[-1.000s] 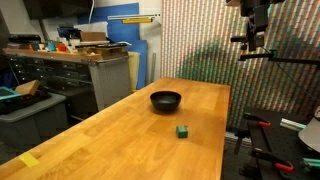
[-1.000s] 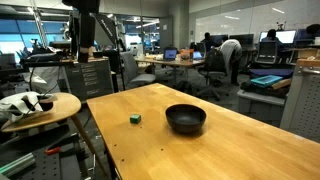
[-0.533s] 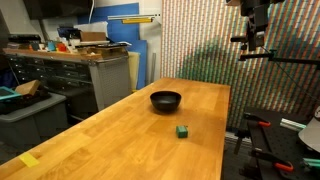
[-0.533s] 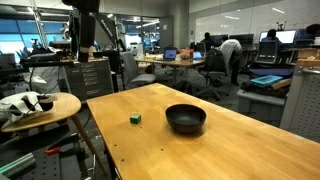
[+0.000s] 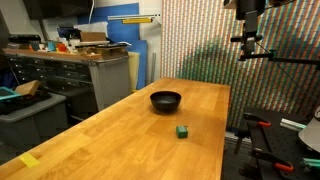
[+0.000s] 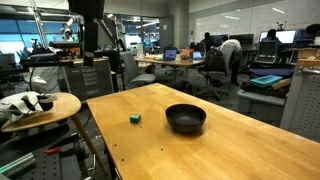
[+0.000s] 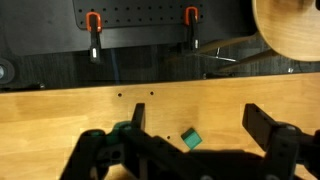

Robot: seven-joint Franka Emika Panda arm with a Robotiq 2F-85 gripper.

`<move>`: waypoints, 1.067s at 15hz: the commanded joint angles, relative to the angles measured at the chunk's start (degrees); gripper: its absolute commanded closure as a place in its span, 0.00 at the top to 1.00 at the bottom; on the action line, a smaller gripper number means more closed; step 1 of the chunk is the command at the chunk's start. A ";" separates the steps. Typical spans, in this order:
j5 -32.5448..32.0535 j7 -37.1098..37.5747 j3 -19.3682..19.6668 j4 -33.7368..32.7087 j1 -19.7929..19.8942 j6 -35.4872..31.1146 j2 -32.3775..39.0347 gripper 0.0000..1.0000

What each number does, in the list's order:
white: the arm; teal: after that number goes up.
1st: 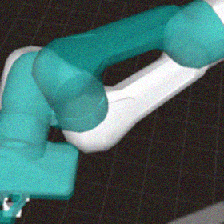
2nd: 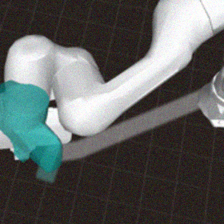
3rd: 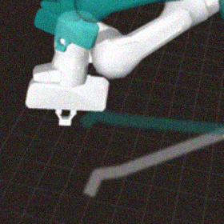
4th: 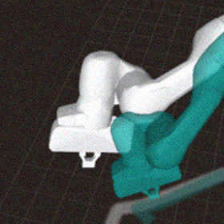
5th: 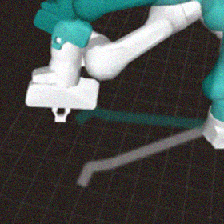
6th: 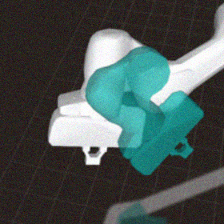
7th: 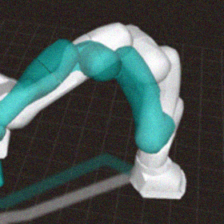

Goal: Put the block in the bowl

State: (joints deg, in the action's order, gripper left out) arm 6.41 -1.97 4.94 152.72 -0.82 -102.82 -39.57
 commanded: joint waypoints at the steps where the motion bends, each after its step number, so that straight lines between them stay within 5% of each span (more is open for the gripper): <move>1: 3.59 8.45 -3.90 1.44 1.23 -6.32 2.06 1.00; 11: 12.35 33.02 -12.43 1.35 0.55 -25.80 14.43 1.00; 16: 10.59 41.03 -15.25 -0.25 0.23 -37.69 23.71 1.00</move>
State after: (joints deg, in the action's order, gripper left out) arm 17.56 34.82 -8.41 155.08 -0.79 -135.60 -22.14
